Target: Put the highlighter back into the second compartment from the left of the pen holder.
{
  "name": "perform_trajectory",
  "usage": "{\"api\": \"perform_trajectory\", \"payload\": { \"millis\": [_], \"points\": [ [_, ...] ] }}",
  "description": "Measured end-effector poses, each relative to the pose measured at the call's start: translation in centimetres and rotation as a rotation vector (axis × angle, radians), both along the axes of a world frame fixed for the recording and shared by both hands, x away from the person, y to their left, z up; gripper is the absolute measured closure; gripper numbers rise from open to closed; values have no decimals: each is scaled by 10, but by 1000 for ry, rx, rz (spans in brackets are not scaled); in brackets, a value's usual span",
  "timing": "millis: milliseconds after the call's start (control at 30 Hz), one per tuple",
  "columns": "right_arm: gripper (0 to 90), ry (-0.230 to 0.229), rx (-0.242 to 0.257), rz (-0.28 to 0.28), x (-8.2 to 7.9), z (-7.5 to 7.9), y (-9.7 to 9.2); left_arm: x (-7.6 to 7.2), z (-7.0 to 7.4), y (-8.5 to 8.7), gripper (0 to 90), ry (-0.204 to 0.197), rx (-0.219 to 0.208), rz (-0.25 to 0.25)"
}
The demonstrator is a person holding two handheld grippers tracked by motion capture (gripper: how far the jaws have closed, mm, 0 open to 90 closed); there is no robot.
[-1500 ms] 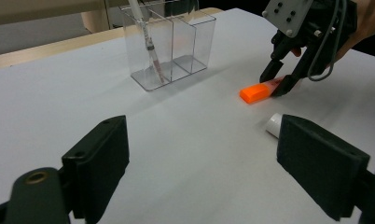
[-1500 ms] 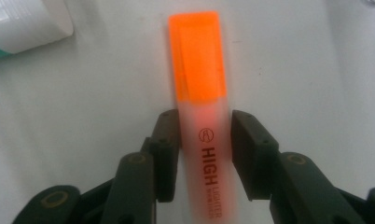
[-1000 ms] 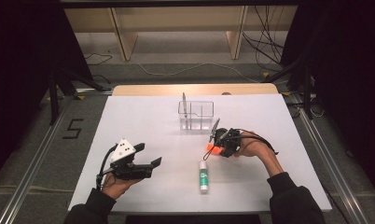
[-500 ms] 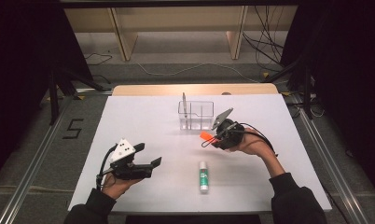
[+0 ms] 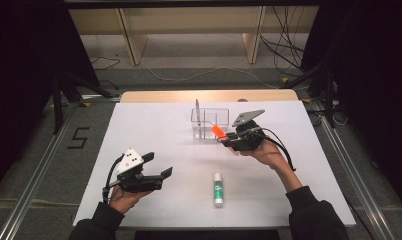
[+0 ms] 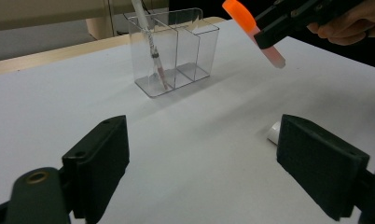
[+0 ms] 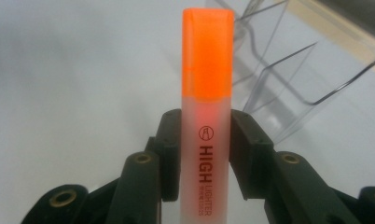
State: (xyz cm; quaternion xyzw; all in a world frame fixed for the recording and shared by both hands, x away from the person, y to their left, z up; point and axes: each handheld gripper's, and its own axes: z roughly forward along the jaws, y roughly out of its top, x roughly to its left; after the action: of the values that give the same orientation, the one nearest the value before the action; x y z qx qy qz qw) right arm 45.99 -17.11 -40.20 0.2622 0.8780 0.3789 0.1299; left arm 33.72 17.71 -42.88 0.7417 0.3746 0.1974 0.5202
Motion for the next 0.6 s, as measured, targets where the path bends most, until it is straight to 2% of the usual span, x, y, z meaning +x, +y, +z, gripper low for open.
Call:
{"api": "perform_trajectory", "payload": {
  "millis": [67, 200, 433, 600],
  "points": [
    [670, -15, 42, -23, 0, 2, -1, 0, 0, 0, 165, -1, 0, 0],
    [670, -45, 96, -60, -1, 4, -1, 0, 0, 0, 166, -2, 0, 2],
    [669, -88, 159, -121, -1, 5, -1, 0, 1, 1, 166, -7, -10, 12],
    [669, -123, 207, -138, -3, 10, 2, 0, 1, 2, 166, -6, -17, 14]
  ]
}}
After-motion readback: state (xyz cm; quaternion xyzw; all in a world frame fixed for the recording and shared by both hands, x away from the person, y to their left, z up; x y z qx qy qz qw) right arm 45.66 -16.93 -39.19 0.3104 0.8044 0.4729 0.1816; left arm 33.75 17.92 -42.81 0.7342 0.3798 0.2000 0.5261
